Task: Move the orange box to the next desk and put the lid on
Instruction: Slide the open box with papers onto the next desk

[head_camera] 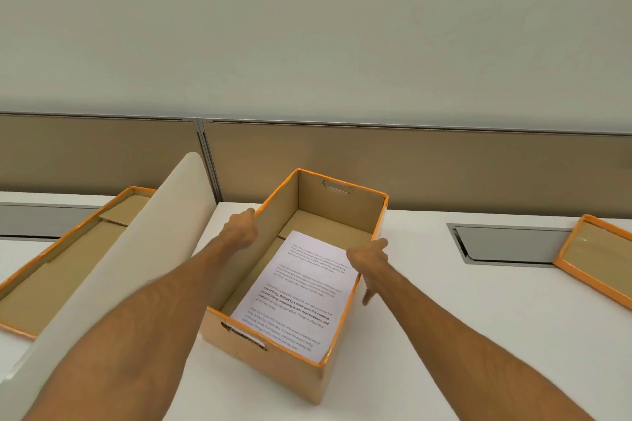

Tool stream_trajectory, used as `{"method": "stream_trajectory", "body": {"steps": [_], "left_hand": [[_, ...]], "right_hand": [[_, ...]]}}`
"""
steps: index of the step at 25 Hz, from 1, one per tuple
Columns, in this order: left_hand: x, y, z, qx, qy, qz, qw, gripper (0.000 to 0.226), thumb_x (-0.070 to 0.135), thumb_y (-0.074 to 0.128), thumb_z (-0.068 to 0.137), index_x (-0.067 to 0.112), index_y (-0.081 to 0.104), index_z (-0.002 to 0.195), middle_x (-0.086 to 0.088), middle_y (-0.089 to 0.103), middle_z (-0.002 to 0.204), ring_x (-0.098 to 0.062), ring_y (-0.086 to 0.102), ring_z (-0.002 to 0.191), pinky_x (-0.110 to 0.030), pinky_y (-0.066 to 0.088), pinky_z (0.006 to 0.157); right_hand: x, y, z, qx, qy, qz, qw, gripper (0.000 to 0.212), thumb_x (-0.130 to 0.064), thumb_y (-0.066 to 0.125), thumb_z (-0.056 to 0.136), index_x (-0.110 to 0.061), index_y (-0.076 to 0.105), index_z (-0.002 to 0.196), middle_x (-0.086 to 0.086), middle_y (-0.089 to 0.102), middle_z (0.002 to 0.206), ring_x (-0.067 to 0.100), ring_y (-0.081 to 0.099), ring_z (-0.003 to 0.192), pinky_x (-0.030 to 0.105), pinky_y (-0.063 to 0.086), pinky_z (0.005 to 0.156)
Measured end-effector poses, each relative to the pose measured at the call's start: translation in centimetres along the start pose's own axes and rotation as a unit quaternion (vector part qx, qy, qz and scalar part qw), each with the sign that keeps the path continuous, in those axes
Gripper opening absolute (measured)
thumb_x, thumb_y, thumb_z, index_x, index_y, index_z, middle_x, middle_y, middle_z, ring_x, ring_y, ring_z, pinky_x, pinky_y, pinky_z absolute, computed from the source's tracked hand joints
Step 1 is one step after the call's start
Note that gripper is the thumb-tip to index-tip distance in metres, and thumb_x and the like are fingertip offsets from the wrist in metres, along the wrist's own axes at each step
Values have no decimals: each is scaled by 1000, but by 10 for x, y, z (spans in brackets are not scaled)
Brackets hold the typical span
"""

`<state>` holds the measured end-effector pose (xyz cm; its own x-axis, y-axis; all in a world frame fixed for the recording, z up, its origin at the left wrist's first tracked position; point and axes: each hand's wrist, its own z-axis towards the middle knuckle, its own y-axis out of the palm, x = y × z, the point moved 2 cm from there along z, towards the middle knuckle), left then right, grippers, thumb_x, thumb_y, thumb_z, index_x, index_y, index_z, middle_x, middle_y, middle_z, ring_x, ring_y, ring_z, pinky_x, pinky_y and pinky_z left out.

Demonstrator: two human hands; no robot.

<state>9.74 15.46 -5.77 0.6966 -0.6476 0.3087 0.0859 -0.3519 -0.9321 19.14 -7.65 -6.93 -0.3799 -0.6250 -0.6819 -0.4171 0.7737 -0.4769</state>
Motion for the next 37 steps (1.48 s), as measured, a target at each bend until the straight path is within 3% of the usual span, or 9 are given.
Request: {"method": "stream_trajectory", "body": {"steps": [5, 8, 10, 13, 16, 20, 27, 33, 37], "left_hand": [[26, -2, -27, -26, 7, -11, 1000, 21, -3, 33, 93, 7, 47, 107, -15, 48, 103, -26, 47, 85, -31, 39, 71], [55, -3, -45, -18, 13, -21, 1000, 22, 0, 36, 93, 4, 47, 112, -16, 49, 104, -26, 48, 85, -30, 41, 70], [79, -4, -60, -6, 19, -44, 999, 27, 3, 38, 93, 0, 47, 118, -20, 53, 111, -29, 52, 86, -35, 45, 70], [120, 2, -87, 8, 25, -69, 997, 29, 3, 42, 90, -4, 51, 117, -24, 55, 122, -40, 61, 106, -46, 54, 82], [163, 13, -114, 11, 22, -87, 996, 27, -1, 43, 91, -9, 55, 114, -27, 57, 121, -44, 62, 107, -53, 57, 84], [215, 43, -158, 7, 19, -101, 995, 28, 1, 44, 94, -8, 55, 118, -29, 58, 121, -44, 64, 103, -51, 57, 85], [265, 110, -227, -9, -16, -109, 994, 25, 1, 47, 95, -4, 52, 120, -23, 58, 119, -40, 65, 103, -47, 58, 86], [274, 145, -254, -2, -31, -84, 996, 21, 2, 49, 95, -3, 54, 114, -23, 59, 115, -37, 67, 99, -42, 59, 83], [274, 149, -255, -8, -28, -68, 997, 21, 4, 49, 96, -2, 53, 115, -22, 58, 114, -36, 66, 98, -39, 59, 79]], "right_hand": [[12, -28, -1, 5, -34, -43, 998, 50, 1, 39, 95, -5, 24, 142, 21, 49, 134, 35, 56, 117, 49, 51, 95], [22, -66, -3, 10, -62, -61, 996, 45, 3, 39, 95, -6, 29, 138, 21, 51, 131, 33, 55, 102, 50, 53, 79], [28, -97, -3, 17, -76, -65, 995, 42, 4, 39, 95, -5, 34, 135, 22, 53, 128, 34, 54, 94, 52, 54, 72], [41, -147, -4, 51, -109, -65, 991, 31, 2, 43, 95, 1, 48, 125, 21, 60, 116, 32, 60, 92, 43, 54, 75], [62, -196, -4, 66, -133, -37, 988, 24, 6, 42, 93, 2, 55, 113, 21, 59, 106, 33, 62, 93, 39, 52, 76], [102, -258, -2, 57, -144, -45, 987, 18, 10, 41, 92, -2, 52, 99, 17, 52, 96, 28, 51, 86, 34, 42, 71], [165, -324, 3, 61, -143, -111, 982, 13, 7, 40, 94, -4, 45, 100, 9, 44, 76, 22, 46, 80, 29, 38, 60], [203, -338, 4, 39, -128, -139, 981, 27, 2, 45, 96, 2, 51, 122, 14, 50, 100, 24, 49, 91, 29, 42, 74], [211, -339, 3, 23, -124, -122, 984, 21, 2, 43, 96, 0, 50, 115, 15, 50, 103, 25, 50, 93, 31, 44, 74]]}}
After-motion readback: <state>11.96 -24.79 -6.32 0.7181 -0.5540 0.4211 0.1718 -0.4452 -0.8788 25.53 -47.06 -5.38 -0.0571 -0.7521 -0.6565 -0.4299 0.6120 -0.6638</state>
